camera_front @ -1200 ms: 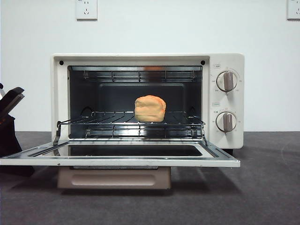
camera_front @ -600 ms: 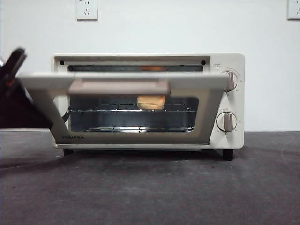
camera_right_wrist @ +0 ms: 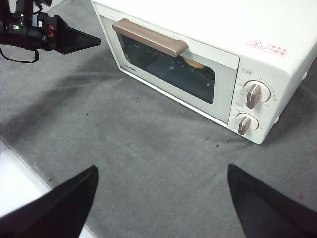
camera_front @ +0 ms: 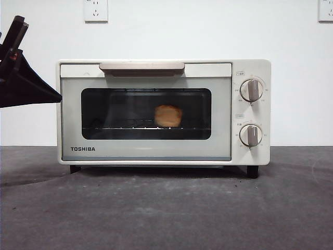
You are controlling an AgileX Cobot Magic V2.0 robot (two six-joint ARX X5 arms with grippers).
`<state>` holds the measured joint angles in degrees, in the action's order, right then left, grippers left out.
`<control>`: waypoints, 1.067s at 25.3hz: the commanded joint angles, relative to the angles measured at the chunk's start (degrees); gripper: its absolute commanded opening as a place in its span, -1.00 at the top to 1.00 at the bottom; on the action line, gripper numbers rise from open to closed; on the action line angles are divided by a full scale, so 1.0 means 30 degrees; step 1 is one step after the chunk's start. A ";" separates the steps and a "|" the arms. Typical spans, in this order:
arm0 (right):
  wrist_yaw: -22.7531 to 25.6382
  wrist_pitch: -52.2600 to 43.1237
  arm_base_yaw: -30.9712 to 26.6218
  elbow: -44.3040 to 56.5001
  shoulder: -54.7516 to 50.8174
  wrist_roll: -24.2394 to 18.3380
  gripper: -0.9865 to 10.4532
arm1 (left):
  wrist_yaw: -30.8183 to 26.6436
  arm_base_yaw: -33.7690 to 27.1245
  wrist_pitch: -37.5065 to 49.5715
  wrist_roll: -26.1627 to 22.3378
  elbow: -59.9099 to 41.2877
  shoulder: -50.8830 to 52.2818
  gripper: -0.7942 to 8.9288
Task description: The left arm flap open the oven, the right arm pick bread and place it into oven, the left arm flap close the oven
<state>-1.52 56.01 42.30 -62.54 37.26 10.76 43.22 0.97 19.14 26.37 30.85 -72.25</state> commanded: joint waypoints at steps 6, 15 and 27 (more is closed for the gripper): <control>0.0226 -0.0153 0.0131 -0.0131 0.0168 0.0189 0.10 | -0.0131 0.0226 -0.1370 -0.0138 0.0474 0.1530 0.81; 0.1166 -0.0386 0.0131 -0.0124 0.0576 0.0102 0.10 | -0.3417 0.1195 -1.0010 -0.4036 0.3366 0.6156 0.81; 0.0991 -0.2076 0.0138 -0.0124 0.2725 0.0022 0.10 | -0.6003 0.3832 -2.1369 -0.8320 1.0477 0.7796 0.81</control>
<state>1.52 50.48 42.30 -62.52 44.69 10.74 25.34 12.08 -43.92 4.29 60.18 -48.58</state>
